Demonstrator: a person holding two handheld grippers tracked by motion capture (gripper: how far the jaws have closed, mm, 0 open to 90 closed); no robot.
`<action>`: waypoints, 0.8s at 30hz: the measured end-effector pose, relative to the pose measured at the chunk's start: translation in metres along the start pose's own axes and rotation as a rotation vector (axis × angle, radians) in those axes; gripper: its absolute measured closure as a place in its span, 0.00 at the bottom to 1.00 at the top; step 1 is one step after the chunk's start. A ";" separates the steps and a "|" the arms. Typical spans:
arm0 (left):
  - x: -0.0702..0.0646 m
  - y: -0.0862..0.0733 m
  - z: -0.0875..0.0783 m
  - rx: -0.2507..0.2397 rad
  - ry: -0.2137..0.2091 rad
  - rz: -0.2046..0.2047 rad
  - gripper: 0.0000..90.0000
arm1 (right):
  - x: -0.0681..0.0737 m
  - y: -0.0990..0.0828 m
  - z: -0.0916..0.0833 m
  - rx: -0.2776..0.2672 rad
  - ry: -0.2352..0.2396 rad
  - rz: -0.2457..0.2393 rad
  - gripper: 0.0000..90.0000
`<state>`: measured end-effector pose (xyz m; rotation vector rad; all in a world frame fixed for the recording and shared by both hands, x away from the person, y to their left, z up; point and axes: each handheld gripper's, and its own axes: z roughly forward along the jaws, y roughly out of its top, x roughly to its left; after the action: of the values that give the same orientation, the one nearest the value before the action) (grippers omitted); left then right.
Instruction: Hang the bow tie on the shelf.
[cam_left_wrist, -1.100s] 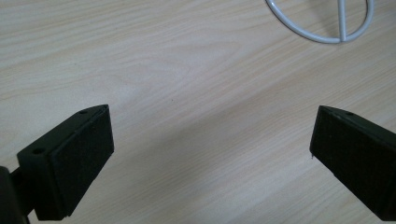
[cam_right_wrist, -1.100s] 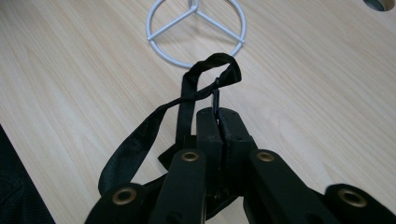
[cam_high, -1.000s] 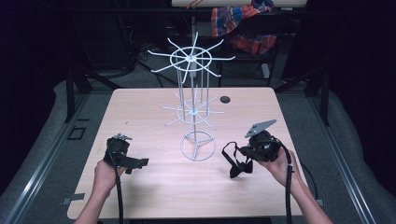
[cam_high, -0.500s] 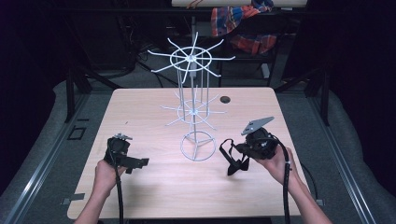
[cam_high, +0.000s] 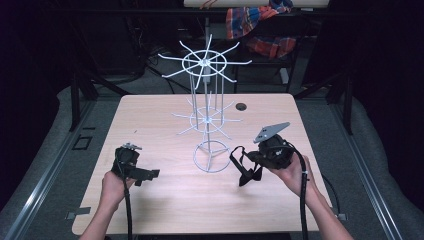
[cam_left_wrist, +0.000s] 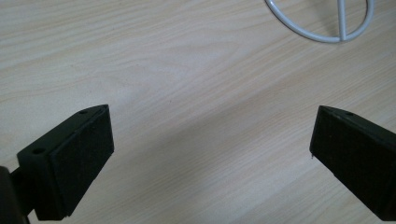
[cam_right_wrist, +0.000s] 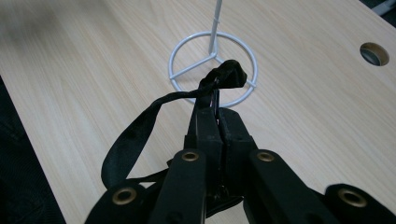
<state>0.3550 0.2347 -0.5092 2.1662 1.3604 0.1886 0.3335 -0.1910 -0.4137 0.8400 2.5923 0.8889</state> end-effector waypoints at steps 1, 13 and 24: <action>0.000 0.000 0.000 0.000 0.000 0.000 0.00 | 0.000 0.000 0.000 0.000 0.000 0.000 0.98; 0.000 0.000 0.001 0.002 -0.001 0.000 0.00 | 0.006 0.013 -0.008 -0.040 0.005 -0.023 0.98; 0.000 0.000 0.001 0.007 -0.004 -0.001 0.00 | 0.011 0.018 -0.017 -0.064 0.014 -0.041 0.98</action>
<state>0.3557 0.2340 -0.5102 2.1706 1.3615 0.1798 0.3255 -0.1805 -0.3899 0.7638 2.5688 0.9640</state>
